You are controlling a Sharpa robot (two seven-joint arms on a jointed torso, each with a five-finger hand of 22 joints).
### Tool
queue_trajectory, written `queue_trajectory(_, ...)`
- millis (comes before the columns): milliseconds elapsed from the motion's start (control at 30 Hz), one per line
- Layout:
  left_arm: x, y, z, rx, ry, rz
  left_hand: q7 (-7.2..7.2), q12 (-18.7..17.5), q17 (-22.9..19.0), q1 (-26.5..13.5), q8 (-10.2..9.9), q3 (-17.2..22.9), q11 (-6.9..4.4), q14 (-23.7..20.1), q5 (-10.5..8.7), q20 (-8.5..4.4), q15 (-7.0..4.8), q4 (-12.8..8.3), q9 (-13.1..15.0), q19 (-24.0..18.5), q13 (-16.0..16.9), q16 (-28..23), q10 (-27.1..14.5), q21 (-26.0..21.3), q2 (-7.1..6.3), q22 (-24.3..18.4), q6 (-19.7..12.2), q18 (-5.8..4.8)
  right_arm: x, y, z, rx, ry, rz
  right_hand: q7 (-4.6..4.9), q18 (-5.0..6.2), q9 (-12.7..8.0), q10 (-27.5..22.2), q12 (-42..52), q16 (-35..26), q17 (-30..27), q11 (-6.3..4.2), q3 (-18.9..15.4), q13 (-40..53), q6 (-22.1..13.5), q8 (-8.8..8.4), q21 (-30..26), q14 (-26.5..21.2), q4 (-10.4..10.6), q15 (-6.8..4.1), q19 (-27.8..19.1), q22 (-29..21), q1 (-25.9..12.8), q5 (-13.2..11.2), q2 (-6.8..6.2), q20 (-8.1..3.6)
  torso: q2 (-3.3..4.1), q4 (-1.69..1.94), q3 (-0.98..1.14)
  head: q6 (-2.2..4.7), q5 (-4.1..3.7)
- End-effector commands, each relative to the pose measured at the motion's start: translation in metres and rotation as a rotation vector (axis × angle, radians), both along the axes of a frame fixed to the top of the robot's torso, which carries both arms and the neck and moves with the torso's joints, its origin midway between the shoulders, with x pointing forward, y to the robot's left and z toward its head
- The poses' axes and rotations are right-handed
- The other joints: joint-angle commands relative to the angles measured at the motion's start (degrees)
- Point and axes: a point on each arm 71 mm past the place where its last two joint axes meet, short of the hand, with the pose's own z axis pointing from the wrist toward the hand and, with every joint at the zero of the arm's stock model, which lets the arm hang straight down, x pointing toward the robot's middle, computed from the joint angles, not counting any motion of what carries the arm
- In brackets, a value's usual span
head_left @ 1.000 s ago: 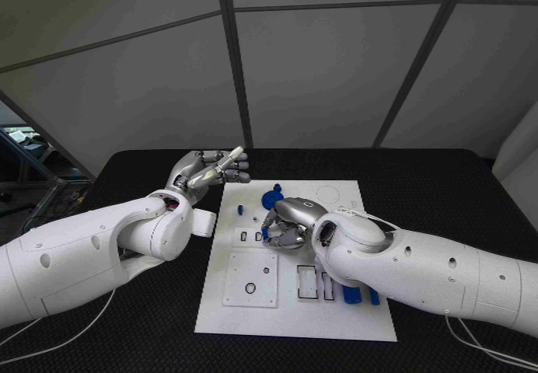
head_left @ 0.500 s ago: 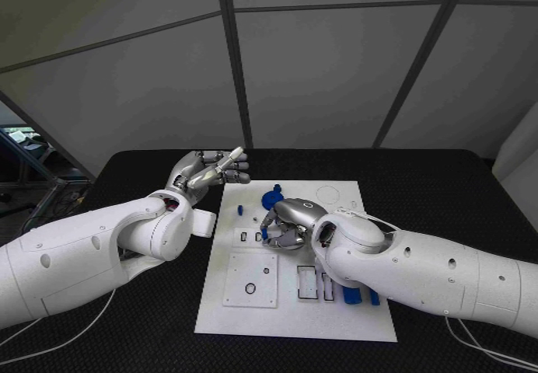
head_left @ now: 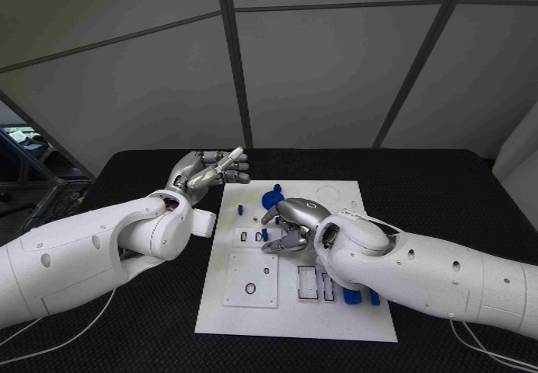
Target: Assemble the parts on the task board
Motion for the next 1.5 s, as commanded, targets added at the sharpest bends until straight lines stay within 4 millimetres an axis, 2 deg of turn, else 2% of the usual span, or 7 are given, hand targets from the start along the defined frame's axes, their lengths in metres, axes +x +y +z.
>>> queue_trajectory(33, 0.0, -0.002, 0.0, 0.004, 0.005, -0.028, -0.11, -0.26, 0.86, 0.61, -0.4, 0.01, -0.2, 2.28, -0.02, -0.39, -0.44, -0.49, -0.01, 1.7, 0.08, 0.71, 0.98, 0.53, 0.1, 0.2, 0.69, -0.52, -0.006, -0.003, 0.013, 0.144, -0.083, 0.062, 0.04, 0.69, -0.08, -0.27, -0.36, -0.31, 13.48, 0.26, -0.1, 6.05, -1.53, 0.08, -0.31, 5.66, 0.89, 0.31, -0.47, 1.01, 1.85, 0.78, 0.32, 0.05, -0.14, 0.08, 0.03, -0.26, 0.19)
queue_trajectory(200, 0.0, 0.0, -0.002, 0.089, 0.008, -0.086, -0.76, 0.55, 4.93, 0.84, -0.63, -0.24, -1.49, 9.07, -0.03, -2.56, -2.37, -0.73, 0.03, 7.06, 0.79, 6.85, 4.46, 4.48, -0.03, 1.98, 1.87, -0.65, -0.018, -0.021, 0.027, 0.288, -0.116, 0.137, -0.34, 1.31, -0.05, -1.73, -2.24, -1.37, 11.44, -0.05, 0.59, 4.22, -3.37, 0.58, -1.91, 5.1, 0.37, 0.05, -2.46, -1.6, 5.27, 3.73, 1.75, -0.15, -0.41, -0.19, -0.03, -0.15, 0.55)
queue_trajectory(467, 0.004, 0.012, -0.011, 0.464, 0.037, -0.115, -2.31, 7.3, 17.07, 1.77, 0.97, -0.36, -3.47, 12.42, 0.06, -5.11, -4.72, -1.22, 0.47, 12.16, 5.09, 24.27, 8.41, 12.54, -0.53, 6.71, 2.05, -0.66, -0.014, -0.06, 0.057, 0.395, -0.051, 0.098, -0.91, 4.0, 0.49, -8.71, -13.16, -8.95, -0.1, -0.78, 0.62, -5.81, 0.03, 3.75, -10.63, 1.65, -0.41, -0.79, -11.47, -14.45, 6.64, 5.26, 3.02, -0.88, -1.58, -0.84, 0.52, -0.79, 1.55)
queue_trajectory(667, 0.002, 0.008, -0.019, 0.738, 0.138, -0.183, -5.59, 30.97, 56.47, -0.81, 9.63, -1.15, -6.66, 18.81, 0.06, -7.48, -7.09, 0.04, 4.11, 17.58, 22.26, 62.77, 8.07, 28.36, -1.44, 21.12, 3.68, -2.05, -0.002, -0.099, 0.083, 0.448, -0.045, 0.003, -0.87, 4.52, 0.26, -9.85, -15.17, -11.06, -2.4, -0.77, 0.25, -7.96, 0.37, 4.13, -13.17, 1.03, -0.56, -0.75, -13.14, -17.38, 6.63, 4.91, 3.09, -0.95, -2.56, -1.12, 0.88, -1.44, 2.05)
queue_trajectory(767, 0.001, 0.004, -0.022, 0.844, 0.195, -0.224, -6.37, 50.24, 64.14, -4.78, 14.59, -3.44, -7.25, 20.49, -0.16, -8.24, -7.82, 3.27, 6.96, 22.21, 41.96, 69.16, 10.47, 40.75, -1.07, 37.07, 3.47, -3.9, 0.007, -0.114, 0.091, 0.459, -0.051, -0.042, -0.89, 4.53, 0.23, -9.78, -15.17, -11.18, -2.48, -0.8, 0.2, -8.05, 0.44, 4.2, -13.32, 1.06, -0.58, -0.78, -13.09, -17.5, 6.63, 5.02, 3.15, -0.96, -3.1, -1.28, 1.07, -1.73, 2.31)
queue_trajectory(933, 0.006, -0.004, -0.023, 1.025, 0.271, -0.262, -7.73, 61.14, 68.76, -9.15, 21.24, -7.44, -8.54, 22.05, -0.21, -9.35, -8.95, 4.52, 11.77, 25.3, 54.38, 72.63, 12.71, 49.54, 0.73, 49.02, 2.3, -5.36, 0.021, -0.135, 0.096, 0.465, -0.056, -0.111, -0.91, 4.59, 0.21, -9.87, -15.38, -11.43, -2.77, -0.82, 0.14, -8.32, 0.46, 4.24, -13.56, 1.02, -0.59, -0.8, -13.21, -17.8, 6.61, 5.1, 3.16, -0.98, -3.82, -1.27, 1.31, -2.07, 2.52)
queue_trajectory(1500, 0.024, -0.041, -0.031, 1.293, 0.309, -0.332, -8.29, 64.43, 68.93, -10.19, 26.32, -11.51, -8.99, 22.08, -0.29, -9.63, -9.38, 4.73, 17.27, 26.64, 59.14, 72.73, 14.03, 54.03, 1.2, 55.89, 0.03, -6.3, 0.037, -0.144, 0.094, 0.47, -0.046, -0.17, -0.88, 4.8, 0.05, -10.3, -16.08, -12.24, -3.56, -0.8, -0.17, -9.19, 0.11, 4.19, -14.68, 0.88, -0.64, -0.82, -13.78, -19.12, 6.57, 5.36, 3.06, -1.02, -4.07, -1.14, 1.32, -3.2, 2.42)
